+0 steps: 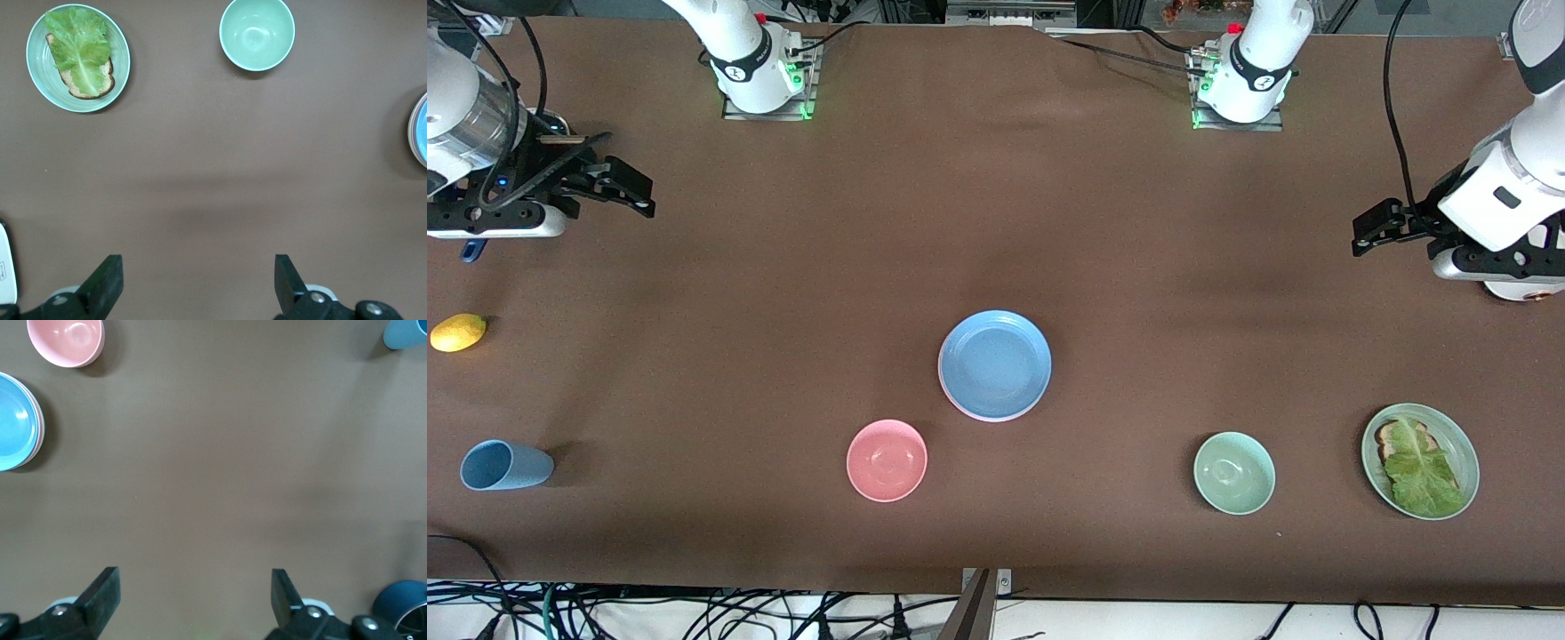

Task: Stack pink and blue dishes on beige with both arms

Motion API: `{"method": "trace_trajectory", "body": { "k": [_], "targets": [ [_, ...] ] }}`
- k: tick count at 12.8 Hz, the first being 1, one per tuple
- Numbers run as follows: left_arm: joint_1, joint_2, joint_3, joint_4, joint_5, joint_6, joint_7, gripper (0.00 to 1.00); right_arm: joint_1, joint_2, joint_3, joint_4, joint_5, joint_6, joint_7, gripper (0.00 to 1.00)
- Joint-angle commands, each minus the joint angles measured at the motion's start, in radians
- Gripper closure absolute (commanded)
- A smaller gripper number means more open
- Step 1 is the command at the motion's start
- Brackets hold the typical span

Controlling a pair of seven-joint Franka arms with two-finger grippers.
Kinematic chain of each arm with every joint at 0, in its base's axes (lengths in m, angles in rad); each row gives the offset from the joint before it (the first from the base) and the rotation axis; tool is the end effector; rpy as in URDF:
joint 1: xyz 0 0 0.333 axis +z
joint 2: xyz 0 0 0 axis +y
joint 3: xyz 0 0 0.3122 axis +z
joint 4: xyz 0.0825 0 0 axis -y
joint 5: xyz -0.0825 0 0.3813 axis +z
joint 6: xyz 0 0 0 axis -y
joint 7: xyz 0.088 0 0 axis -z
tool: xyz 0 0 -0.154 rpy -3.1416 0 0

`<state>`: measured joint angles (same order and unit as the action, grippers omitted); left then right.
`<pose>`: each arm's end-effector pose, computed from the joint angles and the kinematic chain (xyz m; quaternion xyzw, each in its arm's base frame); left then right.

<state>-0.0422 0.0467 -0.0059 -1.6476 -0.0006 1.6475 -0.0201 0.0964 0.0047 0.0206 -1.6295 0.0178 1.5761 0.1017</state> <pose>0.5656 -0.0273 0.5180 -0.9996 0.0140 0.0234 0.0004 0.5446 0.0667 0.5442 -0.9995 -0.0073 0.0298 0.0057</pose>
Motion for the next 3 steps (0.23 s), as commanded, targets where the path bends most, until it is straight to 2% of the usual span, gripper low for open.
{"method": "trace_trajectory", "body": {
  "k": [1, 3],
  "targets": [
    [-0.007, -0.001, 0.001, 0.005, 0.022, 0.002, 0.012, 0.0, -0.023, -0.025, 0.016, -0.029, -0.012, 0.018, -0.017, 0.0],
    [-0.008, -0.001, 0.0, 0.005, 0.022, 0.002, 0.012, 0.0, -0.021, -0.026, 0.016, -0.032, -0.013, 0.015, -0.02, 0.0]
  ]
}}
